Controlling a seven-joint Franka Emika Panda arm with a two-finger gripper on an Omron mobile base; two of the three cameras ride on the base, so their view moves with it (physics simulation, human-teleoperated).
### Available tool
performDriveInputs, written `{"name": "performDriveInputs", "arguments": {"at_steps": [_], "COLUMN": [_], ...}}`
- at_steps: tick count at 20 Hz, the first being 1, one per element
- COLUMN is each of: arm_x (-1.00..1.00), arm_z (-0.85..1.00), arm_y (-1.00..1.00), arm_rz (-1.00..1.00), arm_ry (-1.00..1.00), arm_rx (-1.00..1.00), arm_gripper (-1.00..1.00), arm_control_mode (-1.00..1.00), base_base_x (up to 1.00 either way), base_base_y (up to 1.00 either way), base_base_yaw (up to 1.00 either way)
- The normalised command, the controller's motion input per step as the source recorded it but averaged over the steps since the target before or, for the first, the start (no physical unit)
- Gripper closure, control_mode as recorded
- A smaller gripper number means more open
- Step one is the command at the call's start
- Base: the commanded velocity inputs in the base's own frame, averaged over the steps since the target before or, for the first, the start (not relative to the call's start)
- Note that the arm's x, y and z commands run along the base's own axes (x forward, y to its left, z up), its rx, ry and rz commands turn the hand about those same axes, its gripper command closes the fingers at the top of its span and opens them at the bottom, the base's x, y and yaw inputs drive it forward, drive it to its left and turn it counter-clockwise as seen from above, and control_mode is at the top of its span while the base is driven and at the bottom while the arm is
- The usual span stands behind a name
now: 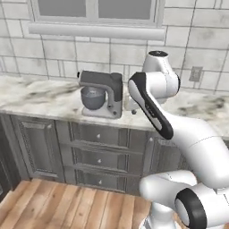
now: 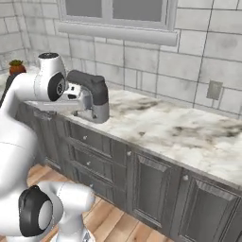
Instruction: Navigate to the dishwasher.
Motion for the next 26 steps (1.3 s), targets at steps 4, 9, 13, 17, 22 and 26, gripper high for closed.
{"name": "performDriveInputs", "arguments": {"at_steps": [4, 9, 13, 17, 22, 26], "arm_x": [0.00, 0.00, 0.00, 0.00, 0.00, 0.00], "arm_z": [0.00, 0.00, 0.00, 0.00, 0.00, 0.00], "arm_y": [0.00, 0.00, 0.00, 0.00, 0.00, 0.00], "arm_rz": [0.00, 0.00, 0.00, 0.00, 0.00, 0.00], "arm_ry": [0.00, 0.00, 0.00, 0.00, 0.00, 0.00], "arm_rx": [0.00, 0.00, 0.00, 0.00, 0.00, 0.00], "arm_gripper": [-1.00, -1.00, -1.00, -1.00, -1.00, -1.00], "arm_control_mode": [1.00, 1.00, 1.00, 1.00, 1.00, 1.00], "base_base_x": [-0.01, 0.00, 0.00, 0.07, 0.19, 0.23], "base_base_y": [-0.14, -0.65, -1.00, -1.00, -1.00, -1.00], "base_base_yaw": [-0.81, -0.62, -0.35, -0.10, 0.00, 0.00]}}
